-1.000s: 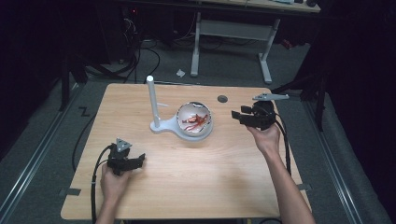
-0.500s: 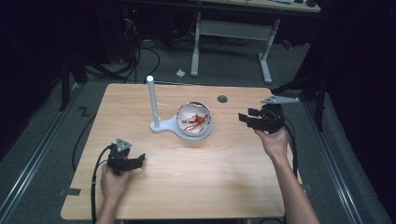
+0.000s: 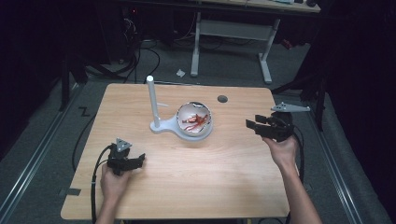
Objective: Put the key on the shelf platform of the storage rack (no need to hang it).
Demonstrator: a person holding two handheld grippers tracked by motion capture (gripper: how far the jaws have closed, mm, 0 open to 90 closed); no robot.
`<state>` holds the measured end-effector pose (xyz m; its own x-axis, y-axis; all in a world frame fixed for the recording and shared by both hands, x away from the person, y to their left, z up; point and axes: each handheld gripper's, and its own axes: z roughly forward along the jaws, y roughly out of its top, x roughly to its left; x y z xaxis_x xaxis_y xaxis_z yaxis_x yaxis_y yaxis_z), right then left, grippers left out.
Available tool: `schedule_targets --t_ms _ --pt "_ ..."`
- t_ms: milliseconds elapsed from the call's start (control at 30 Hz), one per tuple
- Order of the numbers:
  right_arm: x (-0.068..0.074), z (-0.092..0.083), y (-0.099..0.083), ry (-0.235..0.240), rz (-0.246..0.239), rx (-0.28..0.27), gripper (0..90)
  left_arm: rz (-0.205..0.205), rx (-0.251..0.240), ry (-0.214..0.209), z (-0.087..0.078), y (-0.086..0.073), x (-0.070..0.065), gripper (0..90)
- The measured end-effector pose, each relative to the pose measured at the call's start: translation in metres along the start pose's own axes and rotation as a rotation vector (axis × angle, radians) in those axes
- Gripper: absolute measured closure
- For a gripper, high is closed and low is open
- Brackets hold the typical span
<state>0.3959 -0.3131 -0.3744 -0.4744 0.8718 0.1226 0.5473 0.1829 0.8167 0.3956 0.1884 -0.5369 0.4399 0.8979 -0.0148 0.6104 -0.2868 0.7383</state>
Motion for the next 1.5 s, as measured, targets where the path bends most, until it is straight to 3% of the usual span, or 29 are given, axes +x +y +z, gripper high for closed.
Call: schedule_targets --t_ms 100,467,800,1500 --pt "-0.001 -0.005 -0.003 -0.003 0.011 0.001 48.2 0.000 0.001 -0.001 0.000 0.000 0.000 23.3" --pt "0.011 -0.023 -0.010 -0.007 -0.017 -0.018 48.4 0.001 0.001 0.000 0.000 0.000 0.000 23.1" --pt "0.005 -0.028 -0.032 -0.004 0.022 -0.037 48.5 0.001 0.001 0.000 0.000 0.000 0.000 23.1" --pt "-0.001 -0.021 -0.068 0.002 0.068 -0.034 48.6 0.001 0.001 0.000 0.000 0.000 0.000 23.1"
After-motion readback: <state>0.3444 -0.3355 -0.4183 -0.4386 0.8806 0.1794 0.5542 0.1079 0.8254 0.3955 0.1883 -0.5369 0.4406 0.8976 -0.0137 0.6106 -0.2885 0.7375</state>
